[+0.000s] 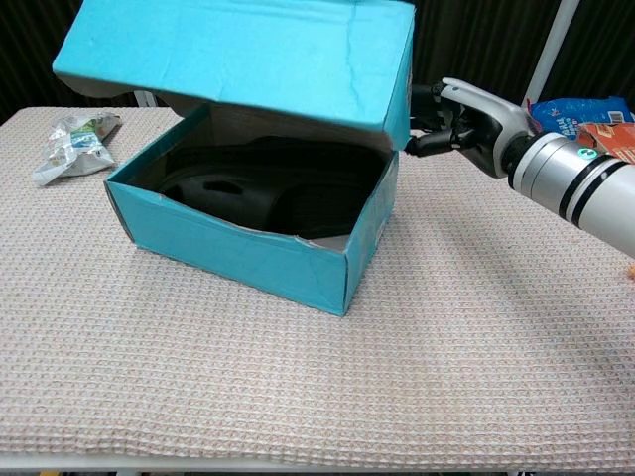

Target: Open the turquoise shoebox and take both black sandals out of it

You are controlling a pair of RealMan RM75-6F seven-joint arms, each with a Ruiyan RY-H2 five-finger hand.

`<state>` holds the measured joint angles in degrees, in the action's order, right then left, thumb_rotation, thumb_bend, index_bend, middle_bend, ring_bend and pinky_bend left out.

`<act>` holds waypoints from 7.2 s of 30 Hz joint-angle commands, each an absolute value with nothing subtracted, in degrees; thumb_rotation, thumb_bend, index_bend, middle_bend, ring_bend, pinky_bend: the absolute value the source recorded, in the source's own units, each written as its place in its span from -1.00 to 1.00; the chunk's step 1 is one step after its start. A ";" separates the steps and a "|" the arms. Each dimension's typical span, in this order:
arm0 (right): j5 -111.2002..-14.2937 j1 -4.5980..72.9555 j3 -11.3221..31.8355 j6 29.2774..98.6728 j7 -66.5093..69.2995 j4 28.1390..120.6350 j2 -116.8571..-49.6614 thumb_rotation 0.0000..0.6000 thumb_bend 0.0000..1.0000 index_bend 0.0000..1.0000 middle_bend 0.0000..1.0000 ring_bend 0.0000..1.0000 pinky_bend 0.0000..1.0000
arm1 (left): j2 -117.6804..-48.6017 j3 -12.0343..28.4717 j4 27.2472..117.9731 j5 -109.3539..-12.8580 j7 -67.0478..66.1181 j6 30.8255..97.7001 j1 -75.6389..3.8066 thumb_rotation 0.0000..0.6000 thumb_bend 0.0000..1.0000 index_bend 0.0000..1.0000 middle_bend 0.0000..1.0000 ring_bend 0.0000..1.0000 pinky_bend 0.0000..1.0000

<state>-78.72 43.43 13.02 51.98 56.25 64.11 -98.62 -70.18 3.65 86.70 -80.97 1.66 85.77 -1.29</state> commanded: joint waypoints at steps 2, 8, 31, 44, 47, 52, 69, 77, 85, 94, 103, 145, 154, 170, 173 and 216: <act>-70.34 44.32 19.57 40.75 71.00 70.85 -93.53 1.00 -0.09 -0.24 -0.32 -1.00 -1.00 | -70.13 3.55 86.72 -81.09 1.80 85.77 -1.25 1.00 -0.92 -0.55 -0.69 -0.91 -0.77; -64.94 45.34 24.32 35.55 75.86 69.62 -93.81 1.00 -0.27 -0.45 -0.44 -1.00 -1.00 | -70.28 3.32 86.50 -80.91 2.17 85.41 -1.15 1.00 -0.92 -0.55 -0.69 -0.91 -0.77; -56.27 44.05 25.69 70.33 34.21 66.47 -100.58 1.00 -0.76 -1.00 -1.00 -1.00 -1.00 | -70.50 3.33 85.75 -81.53 2.83 85.57 -1.32 1.00 -0.92 -0.55 -0.69 -0.91 -0.77; -80.64 50.07 9.95 56.53 14.20 77.83 -89.22 1.00 -0.86 -1.00 -1.00 -1.00 -1.00 | -70.65 2.94 85.94 -81.82 3.09 85.89 -0.97 1.00 -0.92 -0.55 -0.69 -0.91 -0.77; -81.19 52.10 9.68 54.19 9.30 76.95 -91.14 1.00 -0.88 -1.00 -0.98 -1.00 -1.00 | -70.74 2.94 85.71 -81.81 3.37 86.15 -0.78 1.00 -0.92 -0.55 -0.69 -0.91 -0.77; -81.10 54.86 9.74 51.53 2.60 73.32 -95.98 1.00 -0.88 -1.00 -0.98 -1.00 -1.00 | -70.91 3.00 84.99 -81.95 4.01 86.52 -0.60 1.00 -0.92 -0.55 -0.69 -0.91 -0.77; -84.79 58.62 9.29 53.23 1.30 53.48 -111.96 1.00 -0.87 -1.00 -0.97 -1.00 -1.00 | -71.28 3.31 83.47 -81.75 5.58 85.96 -0.86 1.00 -0.92 -0.55 -0.69 -0.91 -0.77; -90.43 59.92 7.83 60.95 8.77 39.16 -119.73 1.00 -0.21 0.07 -0.07 -0.85 -1.00 | -71.59 3.22 82.80 -81.43 6.43 85.52 -0.77 1.00 -0.92 -0.55 -0.69 -0.91 -0.77; -92.82 60.04 8.54 71.07 16.13 30.48 -121.79 1.00 0.25 0.50 0.26 -0.52 -1.00 | -72.05 3.43 82.00 -81.55 7.30 85.37 -0.99 1.00 -0.92 -0.55 -0.69 -0.91 -0.77; -91.61 59.75 11.20 76.28 17.58 32.68 -116.97 1.00 0.24 0.45 0.26 -0.52 -1.00 | -71.84 3.49 82.15 -81.71 7.23 85.30 -1.16 1.00 -0.92 -0.55 -0.69 -0.91 -0.77; -83.40 48.51 13.60 76.02 15.83 49.46 -100.80 1.00 0.20 0.34 0.20 -0.53 -1.00 | -71.60 3.78 82.18 -82.16 6.96 84.94 -1.89 1.00 -0.92 -0.55 -0.69 -0.91 -0.77; -48.05 38.01 11.83 45.92 -14.91 86.75 -66.54 1.00 -1.00 -1.00 -1.00 -1.00 -1.00 | -66.46 6.92 85.15 -87.55 5.24 80.60 -11.13 1.00 -0.92 -0.55 -0.69 -0.91 -0.77; -61.49 31.84 15.68 57.86 -0.61 92.53 -63.55 1.00 -1.00 -1.00 -1.00 -1.00 -1.00 | -63.49 11.94 89.05 -88.56 12.13 71.39 -22.15 1.00 -0.92 -0.55 -0.68 -0.90 -0.65; -66.48 27.88 15.77 63.43 6.82 90.24 -62.95 1.00 -1.00 -1.00 -1.00 -1.00 -1.00 | -75.75 17.37 88.78 -69.73 3.85 43.86 -45.65 1.00 -0.92 -0.47 -0.45 -0.54 -0.19; -66.55 27.79 15.47 62.91 7.08 89.66 -63.07 1.00 -1.00 -1.00 -1.00 -1.00 -1.00 | -78.55 17.11 88.50 -65.45 -0.26 43.04 -47.88 1.00 -0.92 -0.48 -0.44 -0.52 -0.17; -66.51 27.34 15.84 62.66 7.99 87.02 -65.02 1.00 -1.00 -1.00 -1.00 -1.00 -1.00 | -98.98 6.71 75.35 -58.37 -20.13 55.25 -52.68 1.00 -0.92 -0.23 -0.02 -0.09 0.01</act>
<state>-66.60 27.31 15.78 62.64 8.07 87.01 -64.95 -98.17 7.20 76.42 -57.24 -20.42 54.90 -52.96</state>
